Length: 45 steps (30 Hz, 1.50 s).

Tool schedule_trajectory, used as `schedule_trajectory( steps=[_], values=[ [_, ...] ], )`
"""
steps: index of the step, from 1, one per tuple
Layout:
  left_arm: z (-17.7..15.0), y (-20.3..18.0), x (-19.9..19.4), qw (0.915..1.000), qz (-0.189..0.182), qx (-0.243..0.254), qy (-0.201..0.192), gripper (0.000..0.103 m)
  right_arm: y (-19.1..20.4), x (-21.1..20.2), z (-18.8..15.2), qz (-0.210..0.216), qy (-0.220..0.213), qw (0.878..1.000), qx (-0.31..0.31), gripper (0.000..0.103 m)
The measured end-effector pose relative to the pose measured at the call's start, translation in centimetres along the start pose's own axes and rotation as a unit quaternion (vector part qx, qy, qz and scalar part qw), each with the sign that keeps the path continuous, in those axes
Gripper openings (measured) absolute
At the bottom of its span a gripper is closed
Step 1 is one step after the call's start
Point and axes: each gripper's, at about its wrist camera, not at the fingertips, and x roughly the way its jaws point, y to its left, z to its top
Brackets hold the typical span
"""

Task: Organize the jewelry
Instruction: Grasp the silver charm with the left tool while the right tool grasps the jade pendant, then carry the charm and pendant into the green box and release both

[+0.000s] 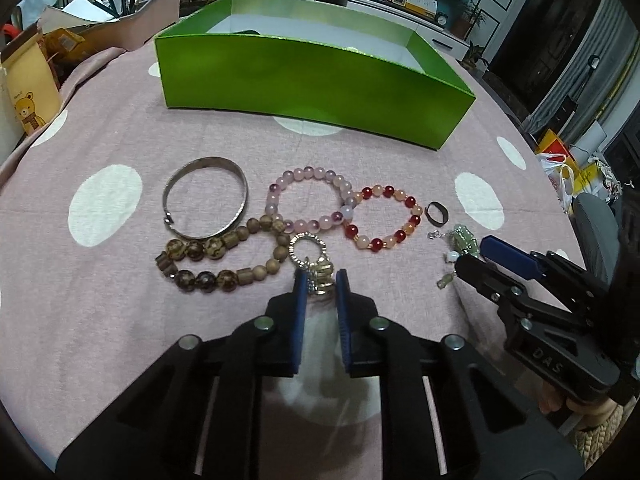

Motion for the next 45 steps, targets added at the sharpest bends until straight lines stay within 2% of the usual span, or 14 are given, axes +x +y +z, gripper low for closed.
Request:
schedule_trajectory(
  steps=[2,10,13,20,28,35,45],
  values=[
    [-0.1,0.3,-0.5,1.0000,-0.002,0.001,-0.003,0.013,0.2,0.1,0.0,0.002,0.002,1.000,-0.005,0.026],
    [-0.4,2.0,-1.5,0.9999,-0.008,-0.013,-0.007,0.013,0.7,-0.2,-0.1,-0.001,-0.008,1.000,-0.017,0.015],
    [-0.3,2.4,-2.2,0.9997,-0.012,-0.015,-0.014,0.013,0.8,-0.8,0.0,0.002,-0.015,1.000,-0.016,0.007],
    [0.4,2.9,-3.7,0.9991,-0.015,-0.019,-0.034,0.013,1.0,-1.0,0.1,0.003,-0.014,1.000,-0.018,0.007],
    [1.5,3.2,-4.9,0.9985,-0.018,-0.018,-0.048,0.013,1.1,-3.4,1.7,0.011,-0.051,0.998,-0.017,0.007],
    [4.4,3.5,-6.8,0.9965,-0.015,-0.012,-0.082,0.013,1.1,-5.9,4.7,0.005,-0.098,0.995,-0.031,0.007],
    [10.5,4.4,-8.3,0.9930,0.001,-0.006,-0.118,0.013,0.7,-7.2,9.4,-0.006,-0.146,0.988,-0.051,0.007]
  ],
)
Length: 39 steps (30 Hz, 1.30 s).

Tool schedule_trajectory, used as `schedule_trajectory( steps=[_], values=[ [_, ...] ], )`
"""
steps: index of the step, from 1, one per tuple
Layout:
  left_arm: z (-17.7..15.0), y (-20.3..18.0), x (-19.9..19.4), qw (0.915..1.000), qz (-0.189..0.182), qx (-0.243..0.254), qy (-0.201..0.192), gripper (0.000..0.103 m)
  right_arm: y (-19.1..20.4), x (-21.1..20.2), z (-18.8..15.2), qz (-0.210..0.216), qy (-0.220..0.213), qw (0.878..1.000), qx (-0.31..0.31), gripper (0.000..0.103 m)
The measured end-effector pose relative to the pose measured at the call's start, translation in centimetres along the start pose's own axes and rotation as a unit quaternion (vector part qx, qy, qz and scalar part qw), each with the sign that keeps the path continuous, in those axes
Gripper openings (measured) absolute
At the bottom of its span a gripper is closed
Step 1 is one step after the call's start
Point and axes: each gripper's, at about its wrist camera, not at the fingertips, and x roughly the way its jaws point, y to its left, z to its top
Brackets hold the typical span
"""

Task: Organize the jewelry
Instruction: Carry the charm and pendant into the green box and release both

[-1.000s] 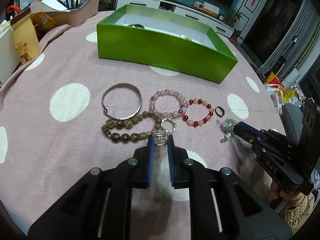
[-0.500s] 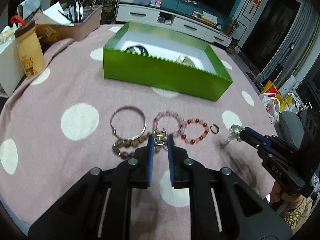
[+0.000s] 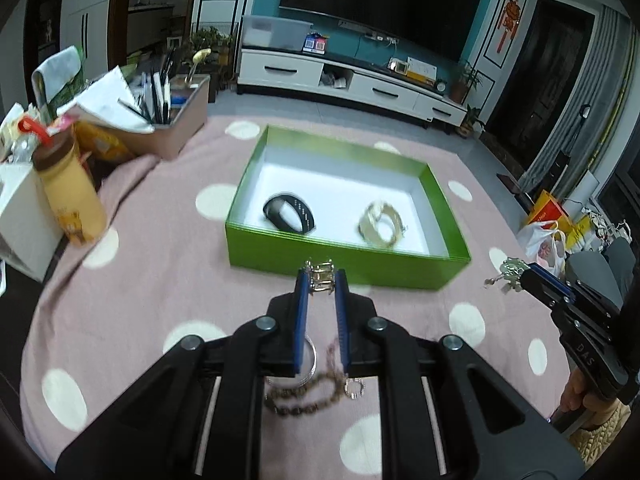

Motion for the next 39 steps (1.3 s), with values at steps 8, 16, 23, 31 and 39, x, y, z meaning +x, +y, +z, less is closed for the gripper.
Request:
schedule_trajectory(
  steps=[8,16,23,31,39],
  values=[
    [4.3,0.0,3.2,0.9999,0.012,0.005,0.003,0.013,-0.6,2.2,2.8,-0.005,-0.012,1.000,-0.008,0.007],
    [6.6,-0.2,7.3,0.9996,0.019,0.007,0.021,0.013,-1.6,5.6,4.1,-0.002,-0.002,1.000,0.001,0.007],
    [7.1,-0.4,10.9,0.9986,0.017,0.000,0.049,0.013,-2.3,8.8,3.9,0.000,0.025,1.000,0.016,0.007],
    [6.7,-2.1,12.9,0.9976,0.018,0.017,0.064,0.015,-2.9,11.3,3.0,-0.003,0.060,0.998,0.025,0.009],
    [6.7,-2.1,11.9,0.9983,0.019,0.021,0.051,0.053,-4.1,9.1,2.4,-0.003,0.047,0.998,0.049,0.025]
  ],
)
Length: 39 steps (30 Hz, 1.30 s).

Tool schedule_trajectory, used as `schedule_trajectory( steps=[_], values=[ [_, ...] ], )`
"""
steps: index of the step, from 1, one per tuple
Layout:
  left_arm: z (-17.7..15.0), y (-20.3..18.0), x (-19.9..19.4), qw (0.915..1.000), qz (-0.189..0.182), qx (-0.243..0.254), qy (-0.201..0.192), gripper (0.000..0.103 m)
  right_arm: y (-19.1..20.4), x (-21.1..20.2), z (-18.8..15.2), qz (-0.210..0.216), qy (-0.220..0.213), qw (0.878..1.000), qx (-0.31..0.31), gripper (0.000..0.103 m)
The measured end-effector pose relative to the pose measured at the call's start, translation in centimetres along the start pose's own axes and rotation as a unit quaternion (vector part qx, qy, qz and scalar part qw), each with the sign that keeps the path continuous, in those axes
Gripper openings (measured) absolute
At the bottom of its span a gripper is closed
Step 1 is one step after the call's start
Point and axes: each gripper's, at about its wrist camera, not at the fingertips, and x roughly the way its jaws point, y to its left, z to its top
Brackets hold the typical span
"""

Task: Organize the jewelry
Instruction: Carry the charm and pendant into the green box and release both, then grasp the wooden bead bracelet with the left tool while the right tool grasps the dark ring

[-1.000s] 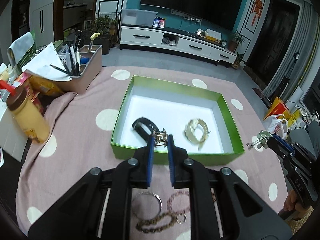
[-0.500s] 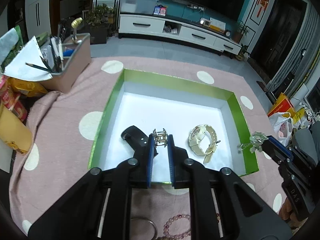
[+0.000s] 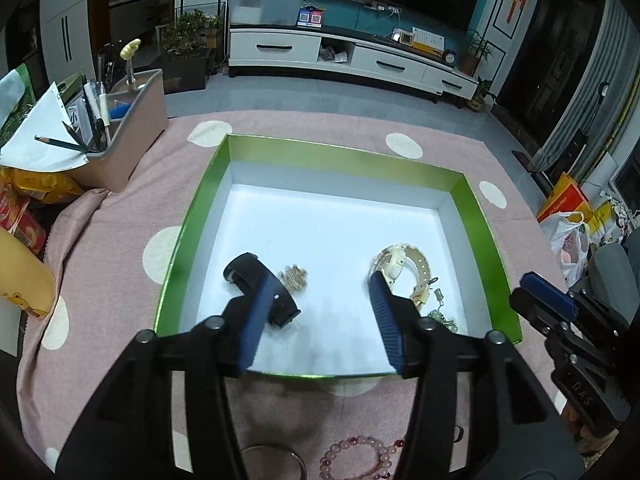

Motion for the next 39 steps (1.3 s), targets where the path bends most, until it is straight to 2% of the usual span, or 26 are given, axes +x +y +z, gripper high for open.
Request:
schedule_trajectory(
  steps=[2,10,24,32,39],
  values=[
    [-0.1,0.2,-0.7,1.0000,0.004,0.000,-0.005,0.059,-0.2,-1.1,-0.4,0.000,-0.005,1.000,0.003,0.029],
    [-2.2,1.6,-4.4,0.9996,0.011,-0.006,-0.024,0.070,-0.6,-4.1,-2.8,0.003,-0.004,1.000,0.021,0.041],
    [-10.4,5.6,-9.1,0.9985,0.027,-0.046,-0.007,0.076,0.9,-6.9,-7.6,0.015,0.023,0.999,0.034,0.041],
    [-15.9,6.9,-9.9,0.9972,0.021,-0.070,0.018,0.076,1.9,-7.9,-10.3,0.020,0.041,0.998,0.038,0.041],
    [-18.4,7.4,-9.5,0.9957,0.018,-0.082,0.039,0.075,2.8,-8.1,-12.1,0.025,0.055,0.997,0.038,0.041]
  ],
)
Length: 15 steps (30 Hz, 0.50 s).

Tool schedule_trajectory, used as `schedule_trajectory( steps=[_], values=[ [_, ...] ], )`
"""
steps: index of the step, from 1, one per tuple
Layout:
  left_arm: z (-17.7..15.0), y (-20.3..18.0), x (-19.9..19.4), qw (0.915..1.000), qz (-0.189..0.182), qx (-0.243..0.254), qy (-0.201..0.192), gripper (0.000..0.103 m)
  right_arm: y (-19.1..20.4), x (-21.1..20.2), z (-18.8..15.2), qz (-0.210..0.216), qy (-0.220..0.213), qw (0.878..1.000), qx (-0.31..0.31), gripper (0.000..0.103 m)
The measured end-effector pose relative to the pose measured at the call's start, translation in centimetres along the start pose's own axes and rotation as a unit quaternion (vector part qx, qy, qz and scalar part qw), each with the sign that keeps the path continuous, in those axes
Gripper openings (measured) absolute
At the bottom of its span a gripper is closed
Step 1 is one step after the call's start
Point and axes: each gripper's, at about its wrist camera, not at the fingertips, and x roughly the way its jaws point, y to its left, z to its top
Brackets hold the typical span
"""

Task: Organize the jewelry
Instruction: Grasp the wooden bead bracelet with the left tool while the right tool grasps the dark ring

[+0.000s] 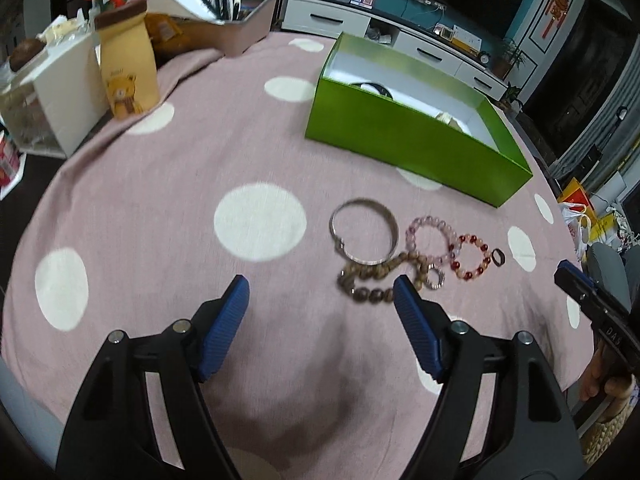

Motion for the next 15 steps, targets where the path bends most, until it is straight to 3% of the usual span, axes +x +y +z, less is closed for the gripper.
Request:
schedule_trajectory(
  steps=[15],
  values=[
    [0.3,-1.8,3.7,0.9996,0.025,0.006,0.011,0.054,0.3,1.3,-1.3,0.002,0.017,1.000,0.001,0.041]
  ],
)
